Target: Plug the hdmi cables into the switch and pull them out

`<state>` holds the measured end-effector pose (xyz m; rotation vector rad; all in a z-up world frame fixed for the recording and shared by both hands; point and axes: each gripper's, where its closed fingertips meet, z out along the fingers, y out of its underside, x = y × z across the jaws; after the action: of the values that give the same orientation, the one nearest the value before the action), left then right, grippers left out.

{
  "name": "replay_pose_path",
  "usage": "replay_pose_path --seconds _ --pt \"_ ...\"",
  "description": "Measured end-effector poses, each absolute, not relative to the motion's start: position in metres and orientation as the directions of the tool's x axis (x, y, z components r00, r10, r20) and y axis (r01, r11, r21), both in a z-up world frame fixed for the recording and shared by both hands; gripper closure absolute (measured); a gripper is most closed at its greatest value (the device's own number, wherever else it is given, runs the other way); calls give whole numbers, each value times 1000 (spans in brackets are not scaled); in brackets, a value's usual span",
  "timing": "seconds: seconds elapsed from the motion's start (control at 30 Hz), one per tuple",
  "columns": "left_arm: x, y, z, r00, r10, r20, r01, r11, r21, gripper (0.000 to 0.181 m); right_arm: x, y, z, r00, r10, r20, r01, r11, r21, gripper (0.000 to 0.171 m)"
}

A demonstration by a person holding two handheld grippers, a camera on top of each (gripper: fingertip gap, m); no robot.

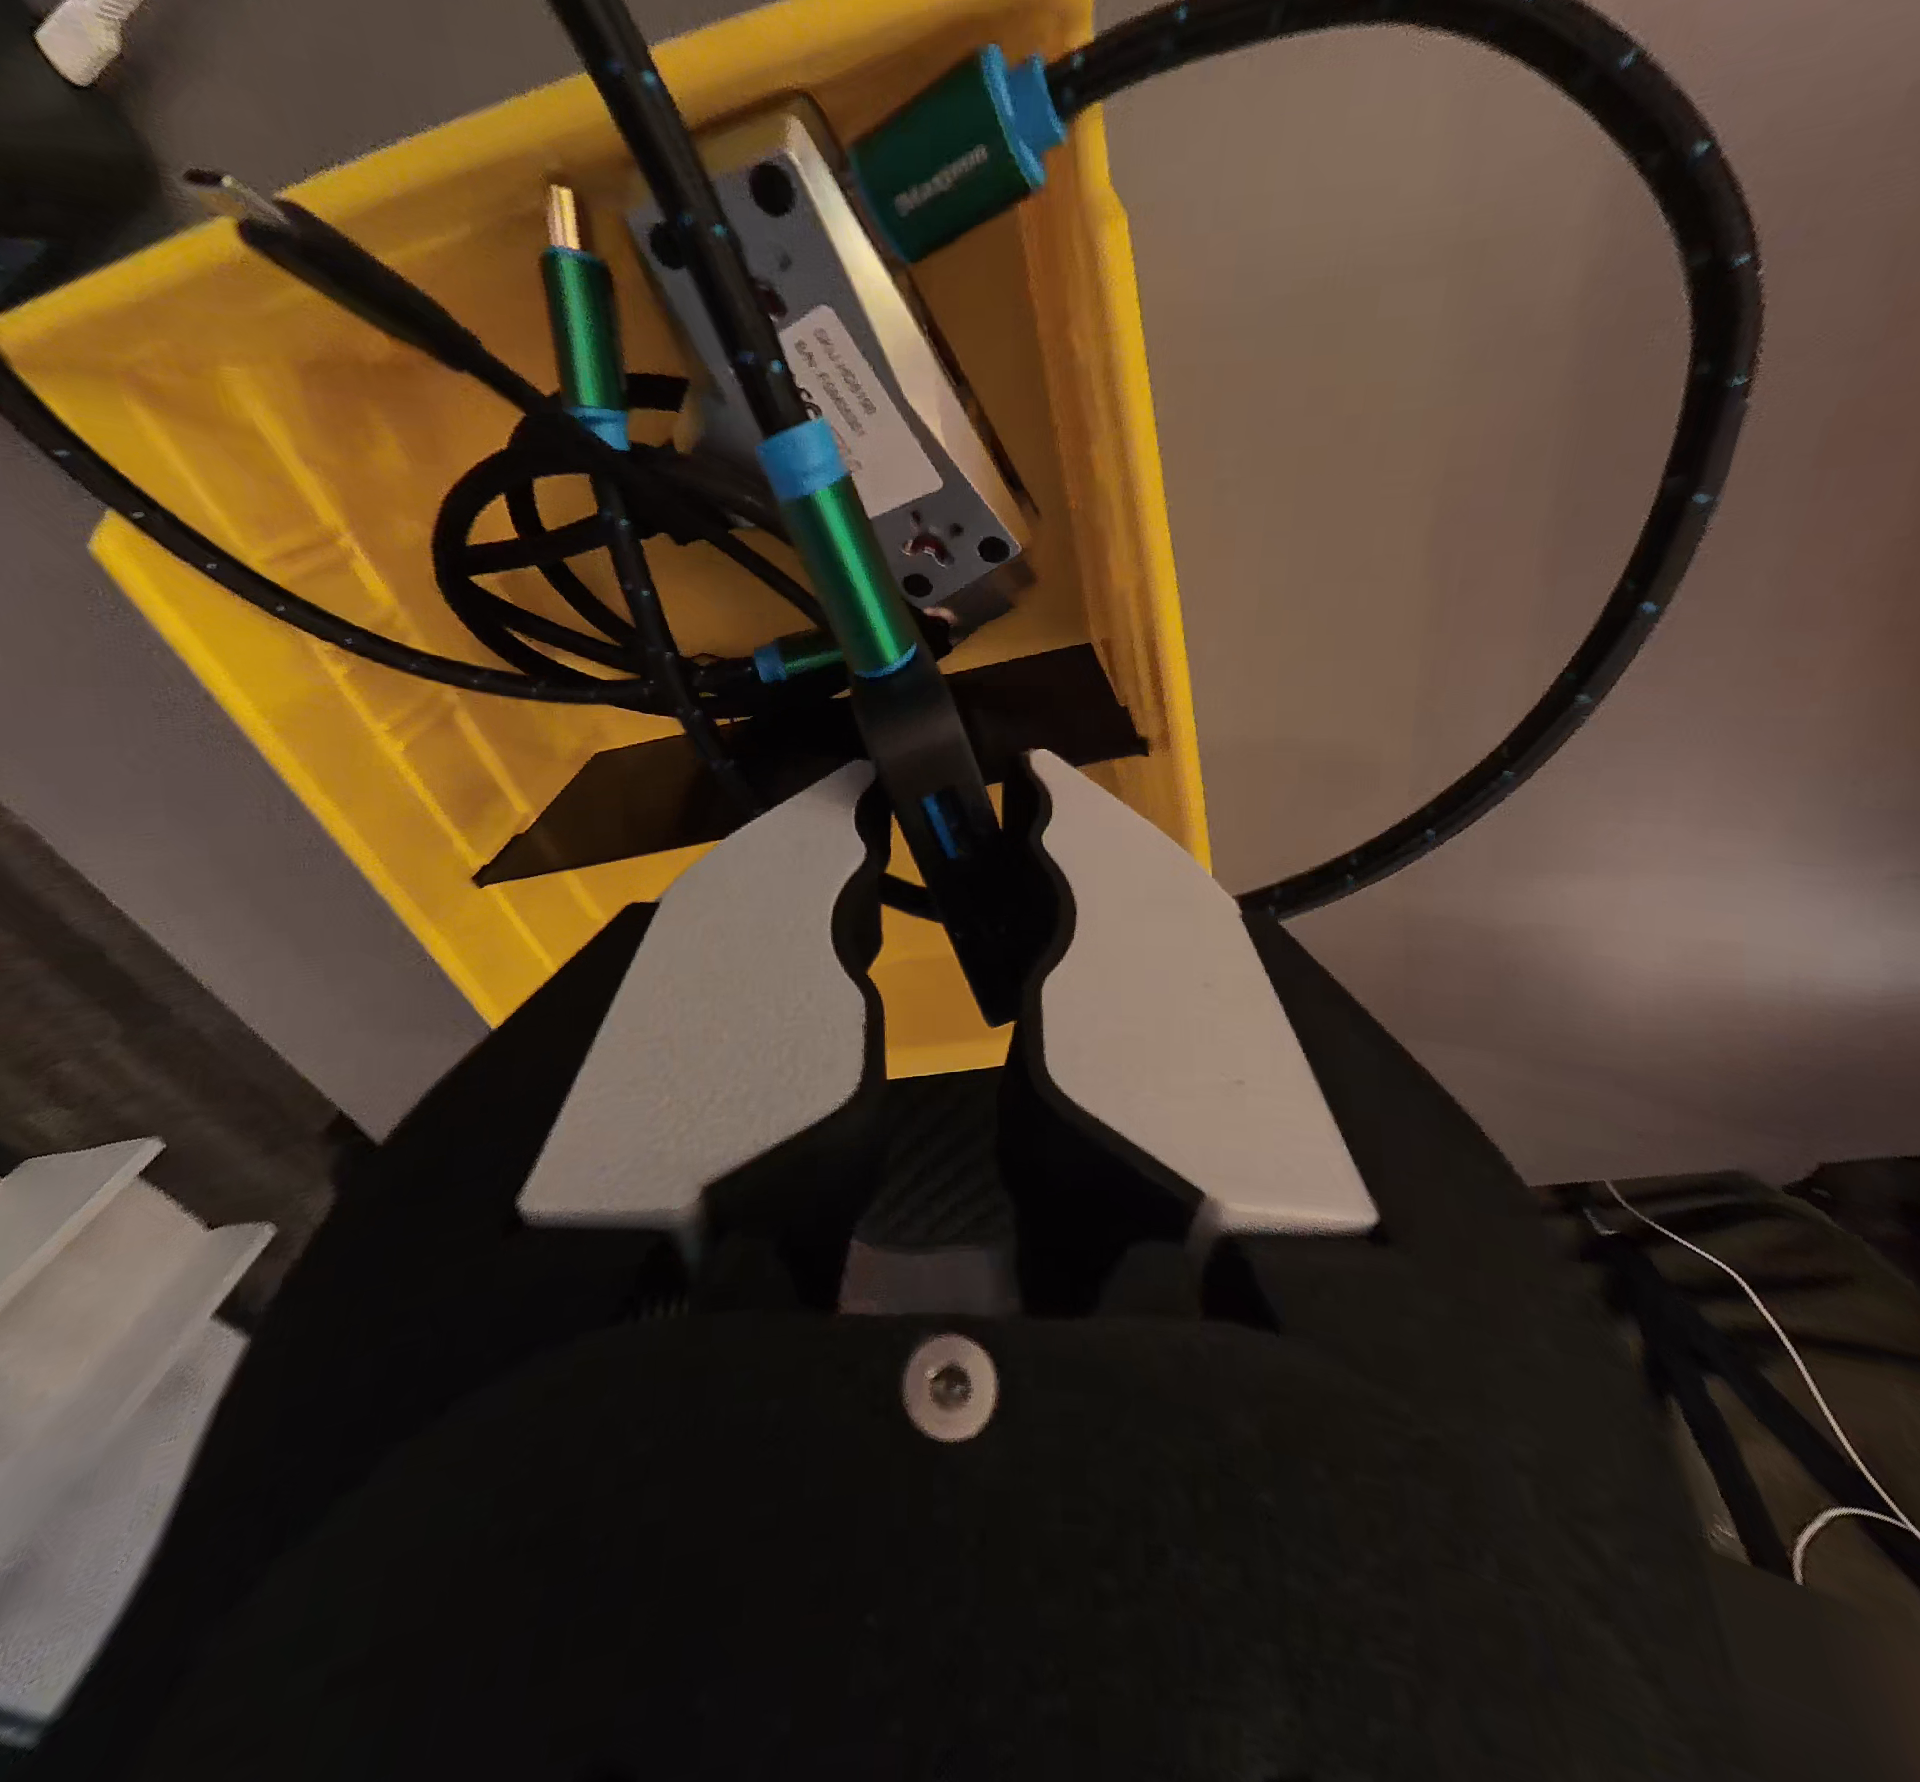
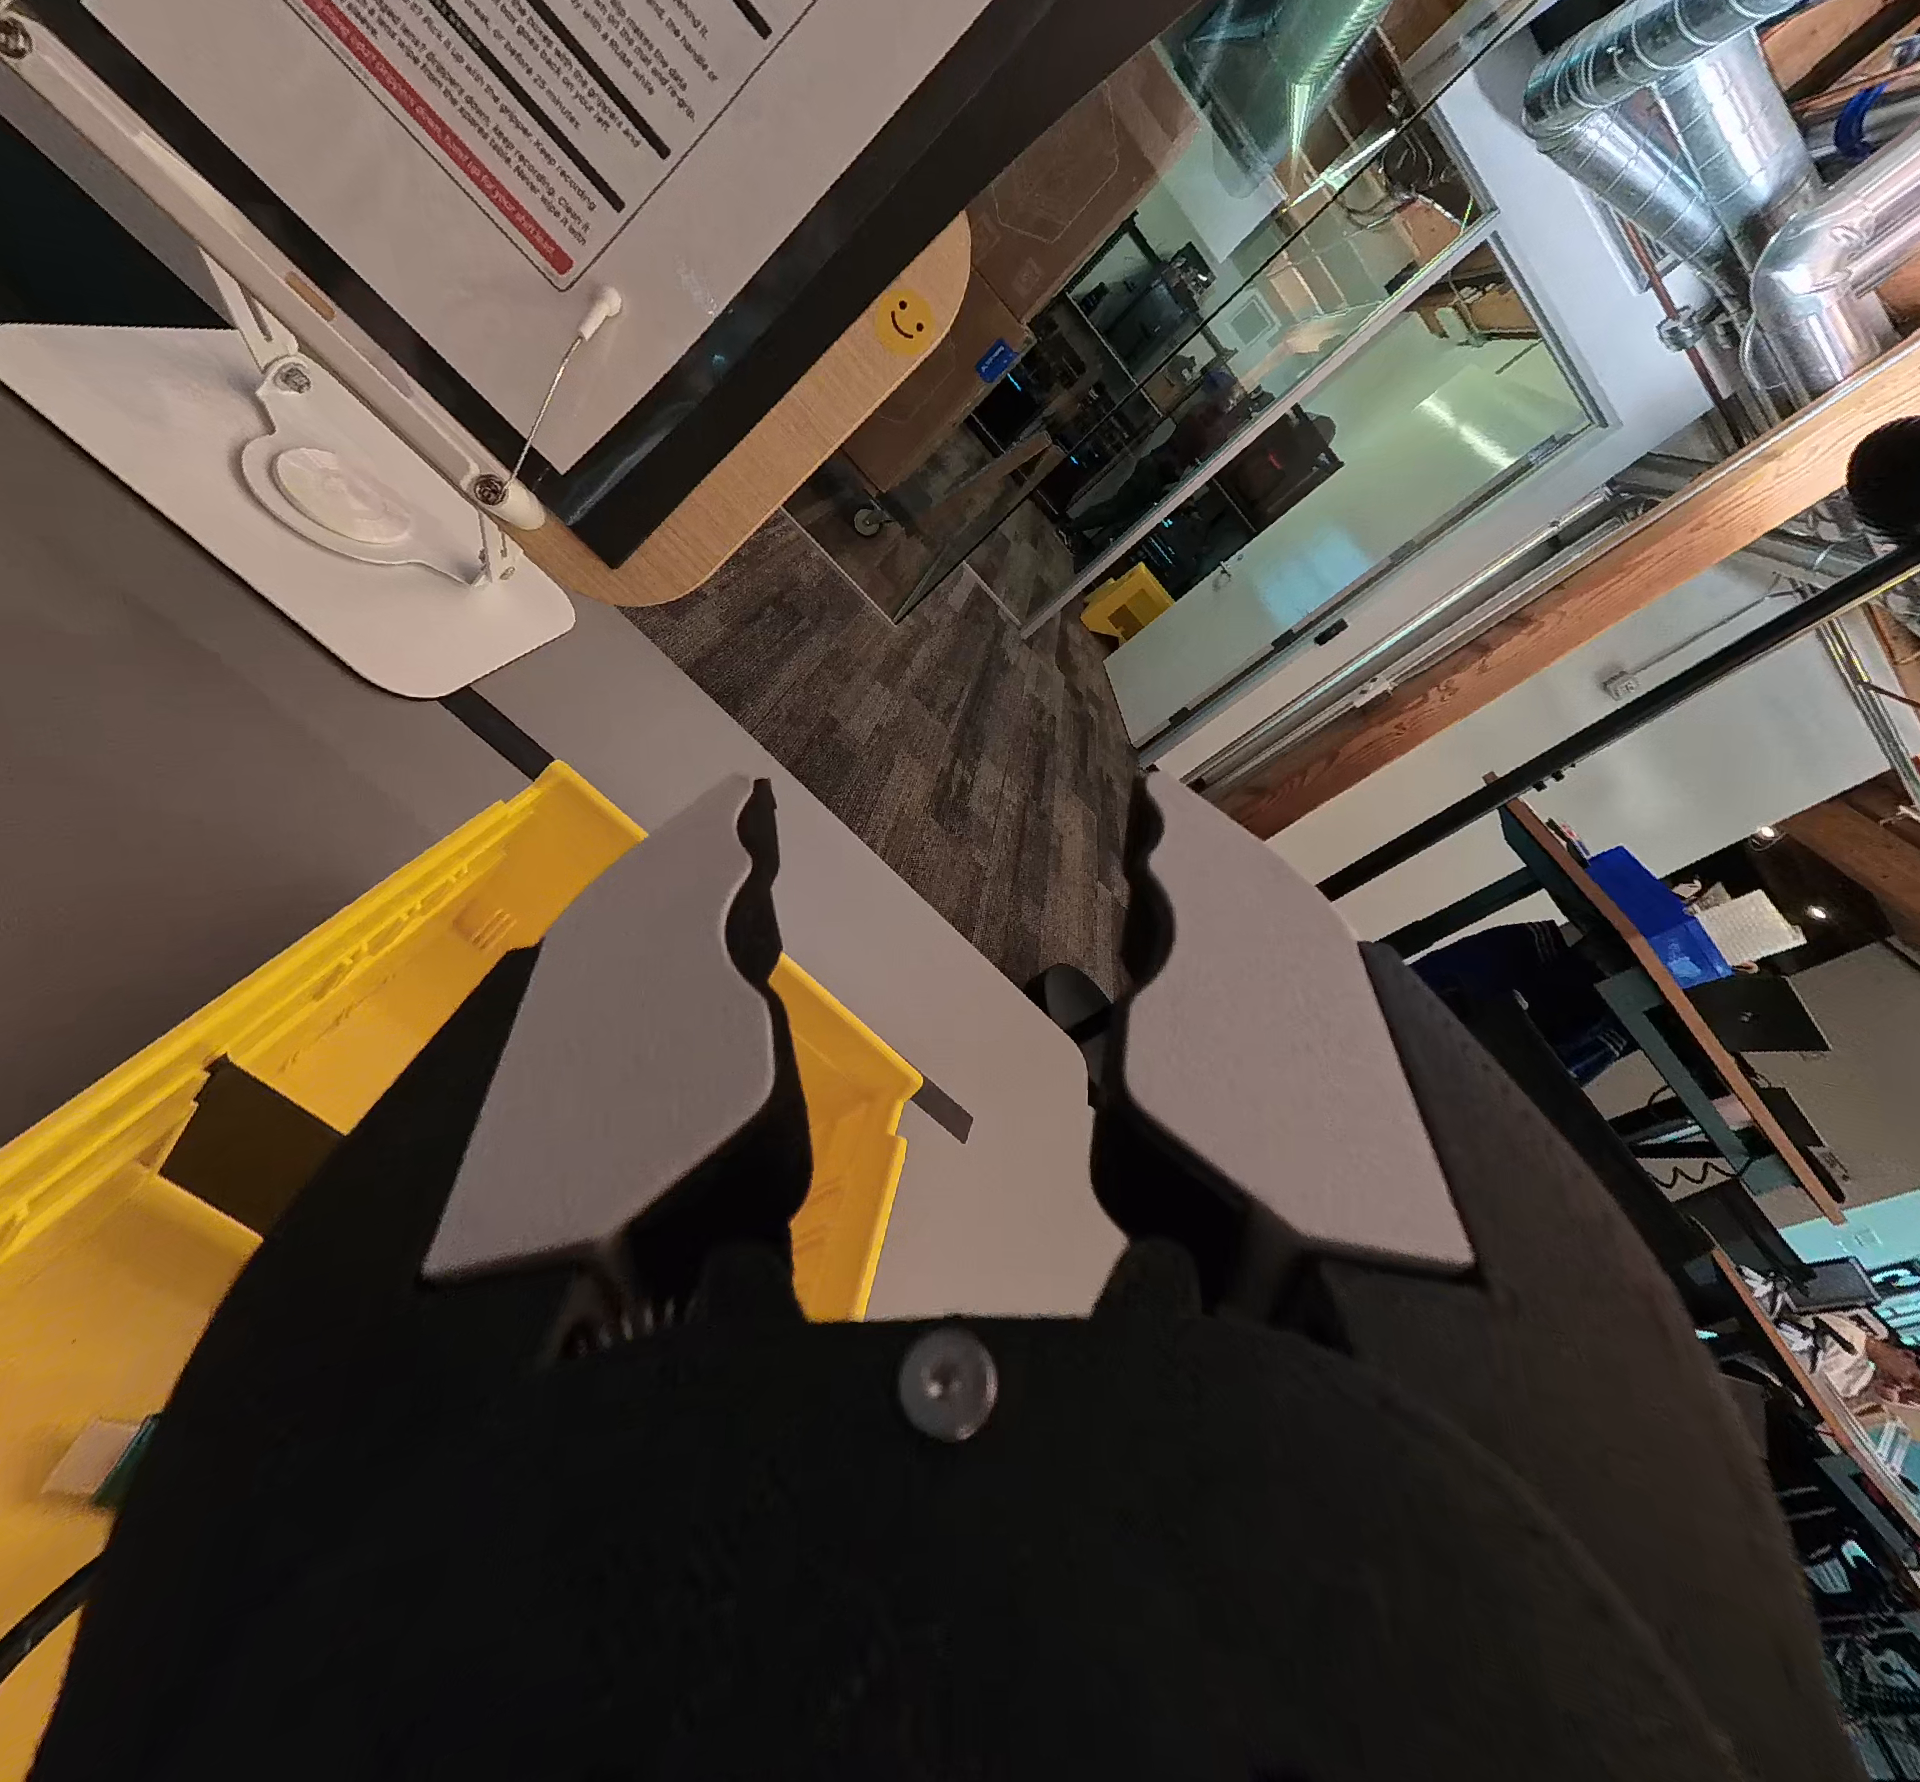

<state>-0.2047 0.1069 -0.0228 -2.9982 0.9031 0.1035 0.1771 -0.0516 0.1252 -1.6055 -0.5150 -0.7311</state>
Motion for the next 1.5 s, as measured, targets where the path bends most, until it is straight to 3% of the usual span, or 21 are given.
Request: replay_pose_path --seconds 0.33,0.7,0.93,1.07,1.3,1.5 --pt "-240 127 36 841 -539 49 -525 -835 -166 165 176 -53 126 699 -68 712 697 -159 -699 107" --pt "-299 115 110 746 -639 -188 -666 -707 -240 167 170 -47 118 676 -48 735 719 -176 -672 107" --pt "-314 105 167 466 -656 -593 -866 -476 -154 167 162 -41 110 653 -23 757 741 -188 -645 107" --pt "-290 83 190 353 -647 -676 -929 -327 -172 167 149 -38 113 631 -26 776 765 -149 -627 109" --pt "-212 15 190 212 -691 -691 -959 -12 -283 167 51 -62 140 553 19 833 784 326 -528 114" --pt "-137 -63 157 -37 -694 -719 -915 313 -256 167 -40 -115 145 571 298 765 448 668 -594 117"
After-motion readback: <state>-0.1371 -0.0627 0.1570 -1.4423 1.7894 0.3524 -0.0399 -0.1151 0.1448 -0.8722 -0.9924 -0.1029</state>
